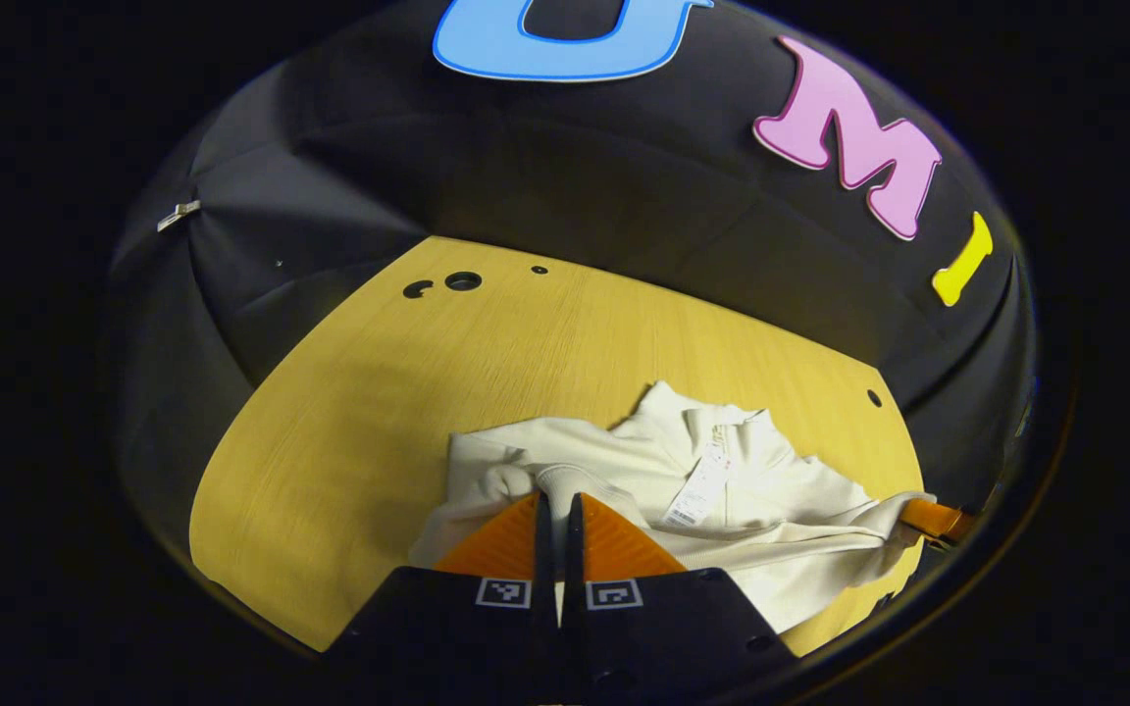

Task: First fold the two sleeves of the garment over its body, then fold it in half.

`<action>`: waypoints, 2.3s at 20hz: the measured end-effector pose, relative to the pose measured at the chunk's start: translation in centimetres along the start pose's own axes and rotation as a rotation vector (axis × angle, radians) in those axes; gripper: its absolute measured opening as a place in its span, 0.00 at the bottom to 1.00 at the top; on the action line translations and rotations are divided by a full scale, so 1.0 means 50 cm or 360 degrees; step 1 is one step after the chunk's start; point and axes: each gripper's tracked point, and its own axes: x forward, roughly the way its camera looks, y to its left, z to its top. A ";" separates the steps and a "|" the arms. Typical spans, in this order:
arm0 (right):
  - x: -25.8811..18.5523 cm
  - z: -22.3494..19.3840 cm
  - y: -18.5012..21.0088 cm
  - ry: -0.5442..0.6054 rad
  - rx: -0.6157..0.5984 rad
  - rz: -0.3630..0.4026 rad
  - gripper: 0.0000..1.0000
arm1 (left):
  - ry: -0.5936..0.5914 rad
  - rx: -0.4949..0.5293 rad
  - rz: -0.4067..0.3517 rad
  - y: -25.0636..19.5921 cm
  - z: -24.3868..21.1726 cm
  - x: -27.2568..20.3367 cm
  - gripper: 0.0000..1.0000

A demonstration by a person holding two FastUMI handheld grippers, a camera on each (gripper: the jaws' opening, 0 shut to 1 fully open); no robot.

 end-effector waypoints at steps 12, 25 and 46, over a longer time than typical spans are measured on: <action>0.133 -0.082 -0.059 0.0261 -0.0132 -0.0106 0.12 | 0.0185 0.0115 0.0127 0.006 -0.050 0.137 0.06; 0.144 -0.100 -0.037 0.0298 -0.0126 -0.0074 0.37 | 0.0115 0.0240 0.0182 0.007 -0.042 0.130 0.19; -0.134 -0.041 0.026 0.0024 -0.0447 0.0086 0.94 | -0.0246 0.0402 -0.0045 -0.072 -0.027 -0.192 0.79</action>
